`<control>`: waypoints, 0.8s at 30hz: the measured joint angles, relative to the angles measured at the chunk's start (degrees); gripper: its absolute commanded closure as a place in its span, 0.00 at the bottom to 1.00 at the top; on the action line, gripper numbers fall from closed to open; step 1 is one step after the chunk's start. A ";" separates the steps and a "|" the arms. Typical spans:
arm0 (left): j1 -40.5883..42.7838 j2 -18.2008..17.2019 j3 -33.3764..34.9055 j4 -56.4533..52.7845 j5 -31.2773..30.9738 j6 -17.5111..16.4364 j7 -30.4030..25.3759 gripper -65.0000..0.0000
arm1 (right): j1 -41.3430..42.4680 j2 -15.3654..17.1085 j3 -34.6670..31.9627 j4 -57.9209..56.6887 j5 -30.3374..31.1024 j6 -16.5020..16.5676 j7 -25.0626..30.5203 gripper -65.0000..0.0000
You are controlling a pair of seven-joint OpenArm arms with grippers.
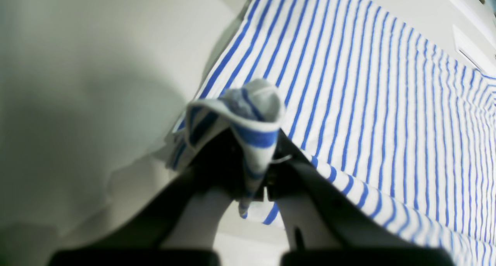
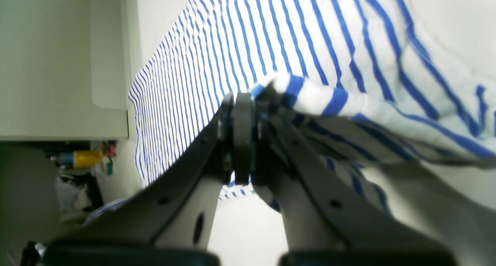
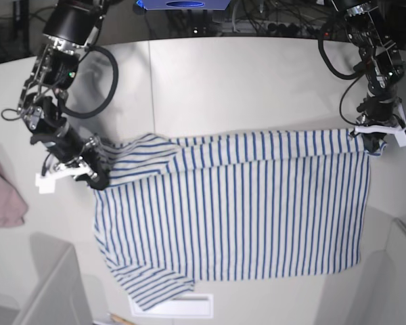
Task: Fold the T-shirt properly
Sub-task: 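Lift the shoulder corners and fold them toward the hem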
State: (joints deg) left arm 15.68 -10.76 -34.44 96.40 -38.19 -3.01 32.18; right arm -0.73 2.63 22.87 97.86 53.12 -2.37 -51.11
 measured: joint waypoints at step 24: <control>-11.34 -5.64 7.17 -13.88 0.15 0.07 0.00 1.00 | 16.11 2.75 -0.22 -25.31 -8.52 -0.02 0.68 1.00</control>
State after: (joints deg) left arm 4.34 -16.40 -27.27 82.52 -38.04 -2.94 32.18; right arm 15.38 5.39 22.65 72.55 44.60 -2.39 -50.43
